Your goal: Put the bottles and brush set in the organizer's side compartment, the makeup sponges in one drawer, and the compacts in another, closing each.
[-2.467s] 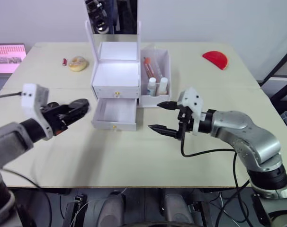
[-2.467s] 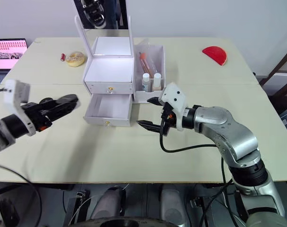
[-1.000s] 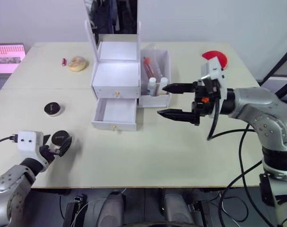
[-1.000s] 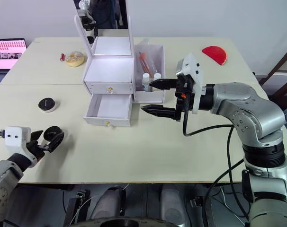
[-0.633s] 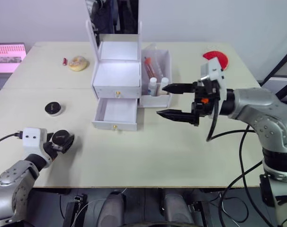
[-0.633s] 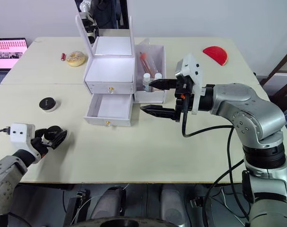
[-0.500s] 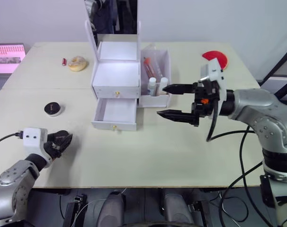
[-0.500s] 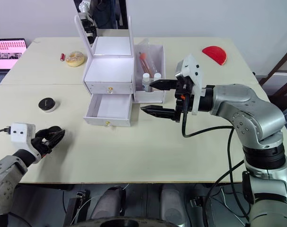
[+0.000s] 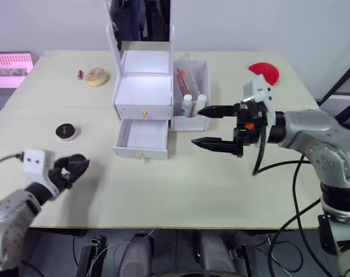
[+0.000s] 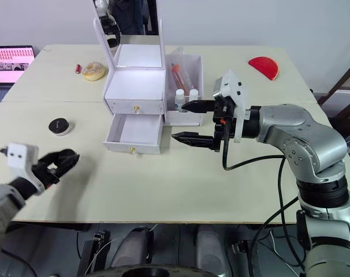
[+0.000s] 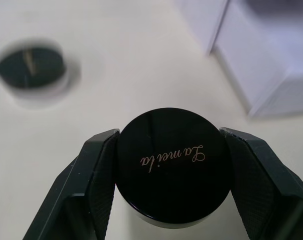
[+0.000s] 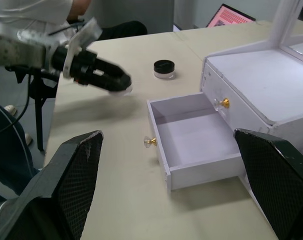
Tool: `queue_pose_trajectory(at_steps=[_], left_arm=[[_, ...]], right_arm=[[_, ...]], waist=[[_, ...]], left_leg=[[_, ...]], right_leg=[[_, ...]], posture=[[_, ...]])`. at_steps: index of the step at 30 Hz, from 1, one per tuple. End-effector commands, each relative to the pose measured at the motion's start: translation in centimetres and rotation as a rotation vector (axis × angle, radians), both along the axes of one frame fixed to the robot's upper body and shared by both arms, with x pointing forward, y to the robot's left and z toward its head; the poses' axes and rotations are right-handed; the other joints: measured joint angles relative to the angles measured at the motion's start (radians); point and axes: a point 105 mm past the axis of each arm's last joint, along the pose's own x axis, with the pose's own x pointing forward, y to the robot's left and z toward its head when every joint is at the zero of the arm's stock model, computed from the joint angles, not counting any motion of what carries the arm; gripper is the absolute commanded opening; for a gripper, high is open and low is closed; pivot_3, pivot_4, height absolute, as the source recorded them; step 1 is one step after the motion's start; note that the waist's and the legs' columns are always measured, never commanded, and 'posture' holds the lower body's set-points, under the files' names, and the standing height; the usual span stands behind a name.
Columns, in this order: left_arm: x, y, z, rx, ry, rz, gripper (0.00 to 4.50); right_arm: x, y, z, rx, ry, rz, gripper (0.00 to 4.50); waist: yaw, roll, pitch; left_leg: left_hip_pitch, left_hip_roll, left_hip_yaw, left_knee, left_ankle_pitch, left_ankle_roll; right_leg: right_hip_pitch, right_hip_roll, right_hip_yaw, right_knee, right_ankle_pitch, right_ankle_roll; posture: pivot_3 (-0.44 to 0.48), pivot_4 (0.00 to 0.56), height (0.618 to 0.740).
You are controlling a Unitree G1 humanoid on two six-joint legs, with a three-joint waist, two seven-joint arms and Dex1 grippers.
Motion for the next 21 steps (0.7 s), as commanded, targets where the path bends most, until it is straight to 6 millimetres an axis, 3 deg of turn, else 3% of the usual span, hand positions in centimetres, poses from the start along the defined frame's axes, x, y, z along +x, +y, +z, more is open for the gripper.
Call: queue_pose_trajectory(at_steps=[1, 4, 9, 14, 21], left_arm=[[0.2, -3.0, 3.6, -0.013, -0.059, -0.227, 2.63], [1.1, -5.2, 4.7, -0.013, -0.044, -0.396, 2.63], [4.4, -7.5, 3.7, 0.03, -0.028, -0.544, 2.63], [6.6, -8.1, 1.8, 0.058, 0.016, -0.635, 2.63], [7.9, -9.1, 0.5, 0.062, 0.041, -0.696, 2.63]], right_arm=[[-0.4, 0.2, 0.8, 0.01, -0.041, 0.017, 4.5], [-0.5, 0.4, 0.4, 0.01, -0.038, 0.014, 4.5], [-0.8, 0.6, 0.0, 0.016, -0.036, -0.005, 4.5], [-1.2, 0.5, 0.0, 0.024, -0.041, -0.04, 4.5], [-1.6, 0.2, -0.1, 0.04, -0.038, -0.096, 4.5]], waist=[[-0.002, 0.0, 0.0], [-0.003, 0.001, 0.0], [-0.004, 0.001, 0.001], [-0.007, 0.001, 0.001], [-0.002, 0.001, 0.001]], left_leg=[[0.0, 0.0, 0.0, 0.0, 0.0, 0.0], [0.0, 0.0, 0.0, -0.001, 0.0, 0.0], [0.0, 0.0, 0.0, -0.001, 0.0, 0.0], [0.0, 0.0, 0.0, -0.001, 0.0, 0.0], [-0.001, 0.0, 0.0, -0.001, 0.0, 0.0]], right_leg=[[0.0, 0.0, 0.0, 0.0, 0.0, 0.0], [0.0, 0.0, 0.0, 0.0, 0.0, 0.0], [0.0, 0.0, 0.0, 0.0, 0.0, 0.0], [0.0, 0.001, 0.0, 0.0, 0.0, 0.0], [0.0, 0.001, 0.0, -0.001, 0.0, 0.001]], posture=[[0.0, 0.15, 0.739], [0.0, 0.15, 0.739], [0.0, 0.15, 0.739], [0.0, 0.15, 0.739], [0.0, 0.15, 0.739]])
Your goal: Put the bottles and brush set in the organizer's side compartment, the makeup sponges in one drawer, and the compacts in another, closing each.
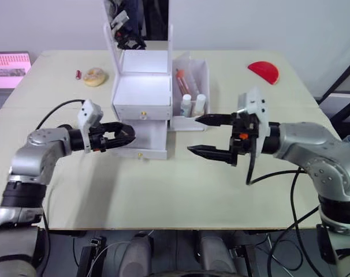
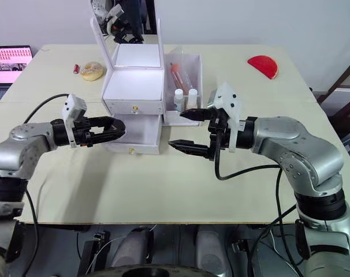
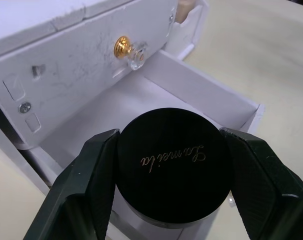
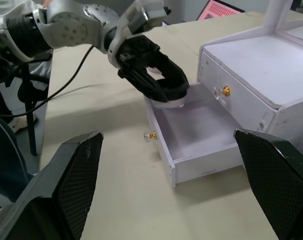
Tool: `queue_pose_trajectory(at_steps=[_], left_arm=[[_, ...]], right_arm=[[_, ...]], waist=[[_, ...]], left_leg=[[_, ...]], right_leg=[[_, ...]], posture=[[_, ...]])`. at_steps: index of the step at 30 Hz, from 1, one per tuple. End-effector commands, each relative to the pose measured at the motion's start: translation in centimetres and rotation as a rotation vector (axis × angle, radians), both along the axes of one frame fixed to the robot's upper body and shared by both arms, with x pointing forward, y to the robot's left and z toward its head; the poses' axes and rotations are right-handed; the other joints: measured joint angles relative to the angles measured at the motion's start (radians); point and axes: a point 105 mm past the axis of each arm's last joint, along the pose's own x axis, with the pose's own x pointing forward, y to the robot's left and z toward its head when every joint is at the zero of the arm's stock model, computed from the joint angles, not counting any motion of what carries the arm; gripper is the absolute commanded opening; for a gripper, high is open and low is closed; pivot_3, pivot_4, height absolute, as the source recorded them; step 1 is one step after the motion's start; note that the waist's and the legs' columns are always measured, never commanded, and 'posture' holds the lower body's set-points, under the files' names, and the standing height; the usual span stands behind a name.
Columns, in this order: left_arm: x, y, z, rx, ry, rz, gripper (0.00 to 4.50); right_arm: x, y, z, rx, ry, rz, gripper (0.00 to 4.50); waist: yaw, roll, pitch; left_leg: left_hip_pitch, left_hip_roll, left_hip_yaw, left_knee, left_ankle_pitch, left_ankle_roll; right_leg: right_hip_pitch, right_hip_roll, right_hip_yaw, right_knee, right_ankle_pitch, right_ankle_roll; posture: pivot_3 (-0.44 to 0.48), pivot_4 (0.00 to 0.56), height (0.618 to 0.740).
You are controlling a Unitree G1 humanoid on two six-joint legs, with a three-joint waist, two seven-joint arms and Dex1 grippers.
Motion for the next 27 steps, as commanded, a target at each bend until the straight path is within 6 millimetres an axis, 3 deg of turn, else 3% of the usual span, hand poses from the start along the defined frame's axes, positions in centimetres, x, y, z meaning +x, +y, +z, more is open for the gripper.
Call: queue_pose_trajectory(at_steps=[1, 17, 19, 21, 27], left_arm=[[0.3, -0.9, 0.7, -0.002, -0.039, -0.046, 2.63], [1.0, -0.1, 0.0, 0.04, -0.003, -0.015, 2.63], [1.0, -0.1, 0.0, 0.042, -0.002, -0.013, 3.7], [1.0, -0.1, -0.1, 0.045, 0.001, -0.011, 4.48], [1.0, 0.0, 0.4, 0.033, 0.016, 0.0, 4.48]], right_arm=[[-0.6, -0.2, 0.9, 0.021, -0.044, -0.021, 4.5], [-0.5, -0.2, 1.0, 0.029, -0.047, -0.044, 4.5], [-0.5, -0.2, 1.0, 0.029, -0.049, -0.044, 4.5], [-0.5, -0.2, 1.0, 0.029, -0.05, -0.043, 4.5], [-0.5, -0.2, 1.0, 0.022, -0.05, -0.042, 4.5]], waist=[[0.0, 0.0, 0.0], [-0.001, 0.0, 0.0], [-0.001, 0.0, 0.0], [-0.001, 0.0, 0.0], [-0.002, 0.0, 0.0]], left_leg=[[0.0, 0.0, 0.0, 0.0, 0.0, 0.0], [0.001, 0.0, 0.0, 0.0, 0.0, 0.0], [0.001, 0.0, 0.0, 0.0, 0.0, 0.0], [0.001, 0.0, 0.0, 0.001, 0.0, 0.0], [0.002, 0.0, 0.0, 0.001, 0.0, 0.0]], right_leg=[[0.0, 0.0, 0.0, 0.0, 0.0, 0.0], [0.0, 0.0, 0.0, 0.002, 0.0, 0.001], [0.0, 0.0, 0.0, 0.002, 0.0, 0.001], [0.0, 0.0, 0.0, 0.002, 0.0, 0.001], [0.0, 0.0, 0.0, 0.004, 0.0, 0.001]], posture=[[0.0, 0.15, 0.739], [0.0, 0.15, 0.739], [0.0, 0.15, 0.739], [0.0, 0.15, 0.739], [0.0, 0.15, 0.739]])
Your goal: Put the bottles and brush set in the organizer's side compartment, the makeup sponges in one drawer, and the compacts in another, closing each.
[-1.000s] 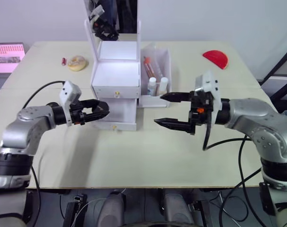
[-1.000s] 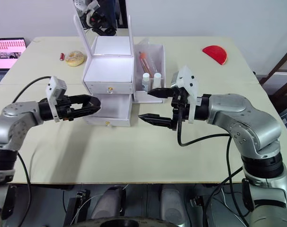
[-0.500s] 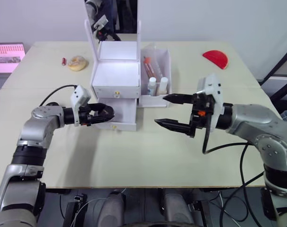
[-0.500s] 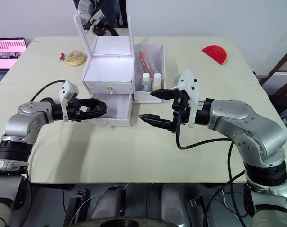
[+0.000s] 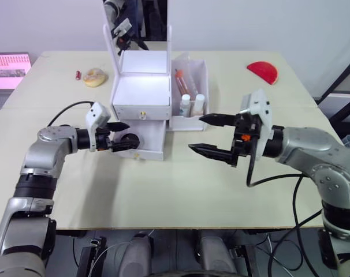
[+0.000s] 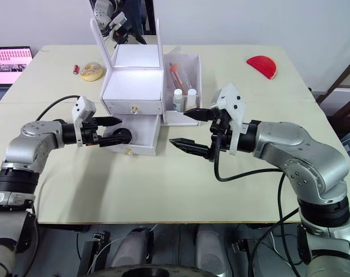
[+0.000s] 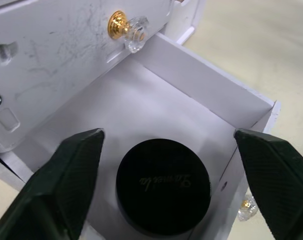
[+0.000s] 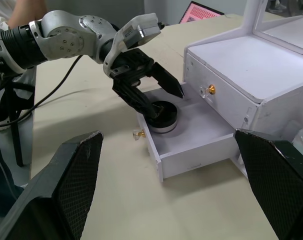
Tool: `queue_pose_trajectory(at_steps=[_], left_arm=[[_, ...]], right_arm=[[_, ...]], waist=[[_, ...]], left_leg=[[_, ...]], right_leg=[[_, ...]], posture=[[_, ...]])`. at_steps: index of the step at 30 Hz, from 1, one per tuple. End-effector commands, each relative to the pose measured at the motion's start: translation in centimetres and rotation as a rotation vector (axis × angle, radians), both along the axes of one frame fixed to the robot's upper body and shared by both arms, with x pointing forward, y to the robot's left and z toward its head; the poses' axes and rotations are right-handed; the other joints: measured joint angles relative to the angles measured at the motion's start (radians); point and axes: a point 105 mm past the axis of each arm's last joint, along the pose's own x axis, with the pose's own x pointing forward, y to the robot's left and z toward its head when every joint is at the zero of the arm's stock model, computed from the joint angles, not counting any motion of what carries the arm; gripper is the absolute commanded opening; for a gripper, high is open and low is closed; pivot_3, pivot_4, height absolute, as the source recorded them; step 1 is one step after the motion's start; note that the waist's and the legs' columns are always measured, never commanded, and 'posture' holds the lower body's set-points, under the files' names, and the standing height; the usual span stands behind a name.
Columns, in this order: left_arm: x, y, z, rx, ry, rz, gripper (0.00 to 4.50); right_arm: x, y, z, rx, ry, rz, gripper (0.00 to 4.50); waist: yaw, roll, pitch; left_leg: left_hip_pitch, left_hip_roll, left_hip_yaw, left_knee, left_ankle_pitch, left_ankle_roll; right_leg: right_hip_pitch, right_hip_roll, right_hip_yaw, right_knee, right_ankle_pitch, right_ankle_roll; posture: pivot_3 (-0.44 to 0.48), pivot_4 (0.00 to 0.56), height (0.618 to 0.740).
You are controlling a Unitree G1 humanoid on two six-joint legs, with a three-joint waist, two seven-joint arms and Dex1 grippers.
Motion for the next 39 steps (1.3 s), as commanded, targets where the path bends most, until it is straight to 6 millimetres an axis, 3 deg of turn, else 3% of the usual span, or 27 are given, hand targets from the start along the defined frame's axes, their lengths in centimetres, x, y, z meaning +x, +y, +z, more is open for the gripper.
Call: queue_pose_trajectory(at_steps=[1, 4, 11, 15, 20, 25, 33, 39], left_arm=[[0.0, 0.2, 1.6, -0.018, -0.019, 0.01, 4.48], [-0.2, 0.3, 2.5, -0.046, -0.02, 0.009, 4.48], [-3.6, 2.0, 6.3, -0.134, -0.027, 0.018, 4.48], [-5.1, 5.1, 7.8, -0.107, -0.065, 0.137, 4.48], [-7.3, 10.2, 7.3, -0.017, -0.086, 0.363, 4.48], [-11.2, 13.2, 5.5, 0.035, -0.065, 0.514, 4.48], [-15.7, 18.5, 5.0, 0.127, -0.088, 0.725, 4.48], [-16.7, 20.7, 4.0, 0.155, -0.079, 0.782, 4.48]], right_arm=[[-0.4, 0.0, 1.1, 0.003, -0.054, 0.012, 4.5], [-0.3, 0.0, 1.0, 0.001, -0.054, 0.01, 4.5], [-0.4, -0.6, 1.2, -0.004, -0.059, -0.001, 4.5], [-0.1, -1.7, 1.0, -0.012, -0.057, -0.019, 4.5], [0.2, -3.6, 0.5, -0.017, -0.051, -0.042, 4.5], [0.6, -6.9, -1.0, -0.041, -0.053, -0.11, 4.5], [0.4, -15.9, -6.0, -0.086, 0.04, -0.329, 4.5], [0.0, -18.2, -7.0, -0.109, 0.041, -0.389, 4.5]], waist=[[0.0, 0.0, 0.0], [0.0, 0.0, 0.0], [-0.004, 0.0, 0.0], [-0.003, 0.0, 0.0], [-0.004, 0.0, 0.001], [-0.002, 0.0, 0.001], [0.001, -0.001, 0.0], [-0.007, 0.0, 0.001]], left_leg=[[0.0, 0.0, 0.0, 0.0, 0.0, 0.0], [0.0, 0.0, 0.0, 0.0, 0.0, 0.0], [0.0, 0.0, 0.0, -0.001, 0.0, 0.0], [-0.001, 0.0, 0.0, -0.001, 0.0, 0.0], [0.0, 0.0, 0.0, -0.001, 0.0, 0.0], [-0.001, 0.0, 0.0, -0.001, 0.0, 0.0], [0.0, 0.0, 0.001, 0.0, 0.0, 0.0], [0.001, 0.001, 0.002, -0.001, 0.0, 0.0]], right_leg=[[0.0, 0.0, 0.0, 0.0, 0.0, 0.0], [0.0, 0.0, 0.0, 0.0, 0.0, 0.0], [0.0, 0.0, 0.0, 0.0, -0.001, 0.002], [0.0, 0.0, 0.0, 0.0, -0.001, 0.001], [0.0, 0.0, 0.0, 0.0, -0.002, 0.001], [0.0, 0.0, 0.0, -0.002, -0.002, 0.001], [0.001, -0.001, 0.0, -0.003, -0.002, 0.0], [0.0, -0.001, 0.0, -0.003, -0.003, 0.003]], posture=[[0.0, 0.15, 0.739], [0.0, 0.15, 0.739], [0.0, 0.15, 0.739], [0.0, 0.15, 0.739], [0.0, 0.15, 0.739], [0.0, 0.15, 0.739], [0.0, 0.15, 0.739], [0.0, 0.15, 0.739]])
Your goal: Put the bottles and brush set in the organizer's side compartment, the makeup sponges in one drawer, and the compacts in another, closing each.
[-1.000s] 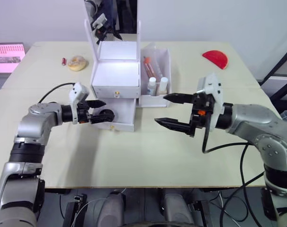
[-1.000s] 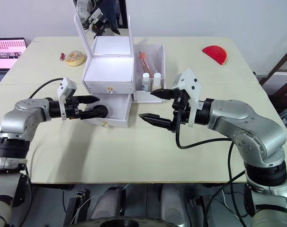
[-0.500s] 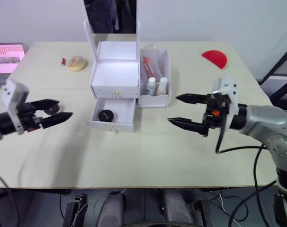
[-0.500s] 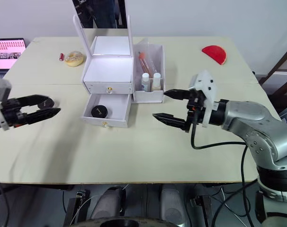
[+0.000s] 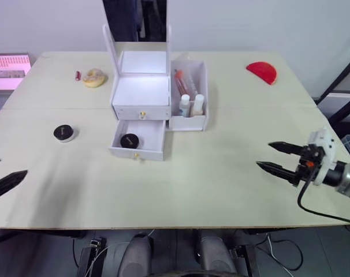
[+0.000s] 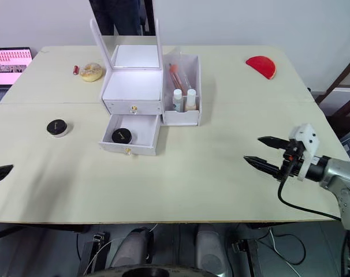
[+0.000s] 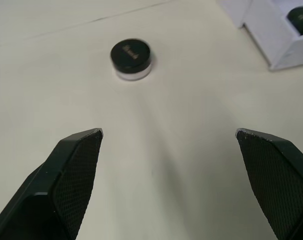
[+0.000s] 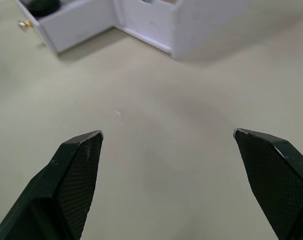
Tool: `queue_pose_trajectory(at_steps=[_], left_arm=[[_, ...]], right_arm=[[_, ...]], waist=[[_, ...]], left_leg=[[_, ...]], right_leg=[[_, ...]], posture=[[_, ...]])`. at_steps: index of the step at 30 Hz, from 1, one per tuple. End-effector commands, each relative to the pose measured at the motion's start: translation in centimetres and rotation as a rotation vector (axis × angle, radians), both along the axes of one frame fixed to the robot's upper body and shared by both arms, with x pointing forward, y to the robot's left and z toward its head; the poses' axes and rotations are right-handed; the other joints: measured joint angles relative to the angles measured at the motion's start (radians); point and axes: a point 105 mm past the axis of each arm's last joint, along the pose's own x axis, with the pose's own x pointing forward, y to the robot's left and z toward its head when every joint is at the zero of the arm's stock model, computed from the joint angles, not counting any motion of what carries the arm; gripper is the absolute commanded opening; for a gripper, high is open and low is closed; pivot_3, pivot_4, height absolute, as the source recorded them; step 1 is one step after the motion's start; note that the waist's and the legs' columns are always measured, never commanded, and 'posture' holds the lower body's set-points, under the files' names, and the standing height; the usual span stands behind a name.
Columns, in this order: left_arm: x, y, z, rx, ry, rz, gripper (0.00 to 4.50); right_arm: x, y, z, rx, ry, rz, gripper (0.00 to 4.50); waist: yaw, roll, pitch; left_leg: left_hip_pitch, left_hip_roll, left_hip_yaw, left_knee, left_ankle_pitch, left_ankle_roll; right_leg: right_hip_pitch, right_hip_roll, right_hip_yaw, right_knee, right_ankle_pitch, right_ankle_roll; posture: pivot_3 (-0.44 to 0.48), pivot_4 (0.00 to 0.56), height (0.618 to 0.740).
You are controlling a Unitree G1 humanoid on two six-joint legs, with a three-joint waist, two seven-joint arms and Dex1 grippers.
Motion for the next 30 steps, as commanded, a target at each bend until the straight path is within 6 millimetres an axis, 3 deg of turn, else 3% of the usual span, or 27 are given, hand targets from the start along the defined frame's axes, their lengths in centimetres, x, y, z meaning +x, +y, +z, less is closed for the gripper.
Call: queue_pose_trajectory(at_steps=[1, 9, 12, 18, 21, 28, 30], left_arm=[[-0.3, 0.7, 0.9, 0.034, -0.043, 0.011, 4.48], [-0.1, 0.5, 0.8, 0.026, -0.039, -0.003, 4.48], [0.2, 0.2, 0.4, 0.02, -0.059, 0.019, 4.48], [4.4, -1.6, -1.0, -0.044, -0.226, 0.284, 4.48], [7.0, -4.2, -2.7, -0.107, -0.233, 0.343, 4.48], [11.5, -6.5, -4.4, -0.142, -0.218, 0.369, 4.48], [13.1, -6.1, -5.0, -0.087, -0.197, 0.41, 4.48]], right_arm=[[-0.1, -0.5, 1.7, -0.032, -0.076, 0.01, 4.5], [0.1, 0.6, 2.3, -0.025, -0.1, 0.04, 4.5], [0.3, 2.1, 2.9, -0.02, -0.114, 0.091, 4.5], [0.0, 9.7, 5.1, 0.05, -0.119, 0.3, 4.5], [-0.5, 13.8, 6.4, 0.082, -0.135, 0.412, 4.5], [-0.4, 18.3, 8.0, 0.081, -0.176, 0.492, 4.5], [-0.5, 19.1, 7.8, 0.068, -0.175, 0.515, 4.5]], waist=[[0.0, 0.0, 0.0], [0.004, 0.0, 0.0], [0.004, 0.0, 0.0], [0.007, 0.0, 0.0], [0.011, -0.003, -0.001], [0.011, -0.003, -0.002], [0.011, -0.003, -0.002]], left_leg=[[0.0, 0.0, 0.0, 0.0, 0.0, 0.0], [-0.001, 0.0, 0.0, 0.0, 0.0, 0.0], [-0.001, 0.0, 0.0, 0.0, 0.0, 0.0], [0.0, 0.0, 0.0, 0.001, 0.0, 0.0], [0.0, 0.0, -0.001, 0.001, 0.0, 0.0], [0.0, 0.0, -0.002, 0.002, 0.0, 0.0], [0.001, 0.0, -0.002, 0.002, 0.0, 0.0]], right_leg=[[0.0, 0.0, 0.0, 0.0, 0.0, 0.0], [0.0, 0.0, 0.0, 0.0, 0.001, -0.002], [0.0, 0.0, 0.0, 0.0, 0.001, -0.002], [0.0, 0.0, 0.0, 0.002, 0.003, -0.003], [0.001, 0.0, 0.0, 0.002, 0.003, -0.003], [0.001, 0.0, 0.0, 0.002, 0.004, -0.003], [0.001, 0.001, 0.0, 0.003, 0.003, -0.003]], posture=[[0.0, 0.15, 0.739], [0.0, 0.15, 0.739], [0.0, 0.15, 0.739], [0.0, 0.15, 0.739], [0.0, 0.15, 0.739], [0.0, 0.15, 0.739], [0.0, 0.15, 0.739]])
